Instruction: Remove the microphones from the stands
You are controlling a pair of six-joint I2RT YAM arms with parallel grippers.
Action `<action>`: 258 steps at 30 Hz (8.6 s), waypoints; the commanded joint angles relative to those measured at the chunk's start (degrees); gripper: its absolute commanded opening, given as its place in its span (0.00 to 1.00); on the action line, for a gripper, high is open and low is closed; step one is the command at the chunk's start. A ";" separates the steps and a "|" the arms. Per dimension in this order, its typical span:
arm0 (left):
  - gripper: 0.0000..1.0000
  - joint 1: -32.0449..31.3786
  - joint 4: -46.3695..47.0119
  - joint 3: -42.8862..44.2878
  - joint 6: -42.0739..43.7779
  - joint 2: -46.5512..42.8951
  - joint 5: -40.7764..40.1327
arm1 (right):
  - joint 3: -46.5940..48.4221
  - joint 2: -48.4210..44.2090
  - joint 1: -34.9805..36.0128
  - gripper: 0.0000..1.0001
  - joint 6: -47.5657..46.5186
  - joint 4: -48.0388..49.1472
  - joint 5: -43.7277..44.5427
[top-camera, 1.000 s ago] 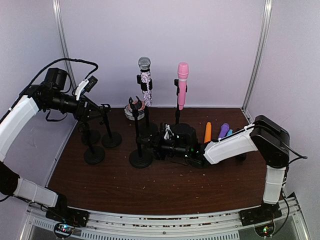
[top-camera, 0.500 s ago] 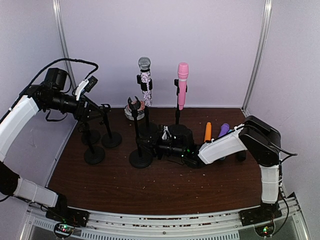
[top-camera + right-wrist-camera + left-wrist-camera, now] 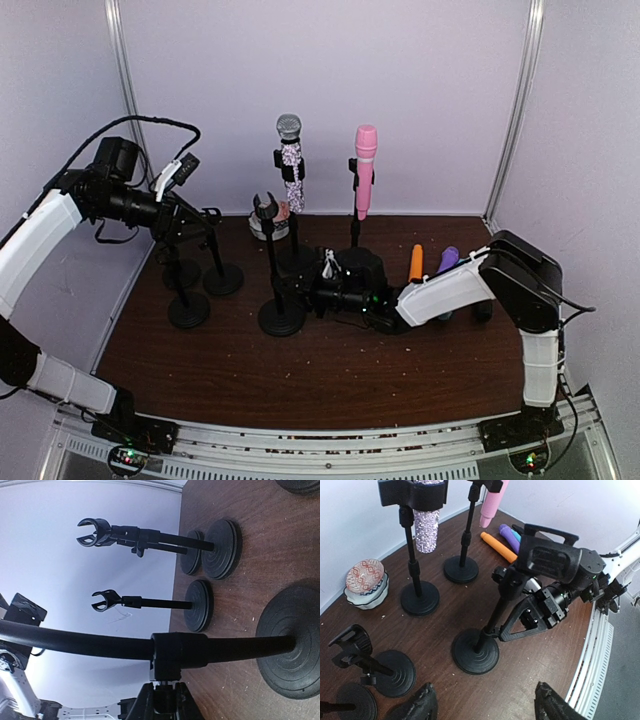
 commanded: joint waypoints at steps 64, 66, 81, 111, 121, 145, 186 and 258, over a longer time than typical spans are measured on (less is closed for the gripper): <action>0.69 -0.03 0.59 -0.45 -0.35 -0.93 -2.10 | 17.48 -21.14 13.72 0.91 -72.03 -44.09 37.02; 0.69 0.40 0.06 -0.27 0.02 -1.05 -2.01 | 18.03 -19.24 13.62 0.91 -72.57 -45.62 35.78; 0.79 4.57 -2.03 -3.39 5.42 -1.50 4.40 | 15.73 -13.45 12.44 0.94 -73.21 -47.68 34.32; 0.30 -21.19 23.09 -9.29 3.72 16.83 -8.18 | -14.49 -50.04 10.30 0.89 -60.20 -45.77 56.53; 0.06 -17.78 17.19 -11.64 14.70 12.75 -16.63 | -13.91 -48.39 10.02 0.85 -60.34 -44.92 55.99; 0.70 0.98 8.49 -11.35 21.08 7.01 -18.37 | -8.90 -46.17 3.45 0.97 -61.66 -44.55 55.55; 0.98 0.98 -6.25 2.24 11.29 -5.40 -9.51 | 21.52 -18.11 -11.18 0.36 -75.77 -38.35 42.88; 0.82 -21.18 -5.47 32.03 34.73 32.71 22.77 | 4.35 -39.17 8.56 0.52 -70.88 -41.80 23.38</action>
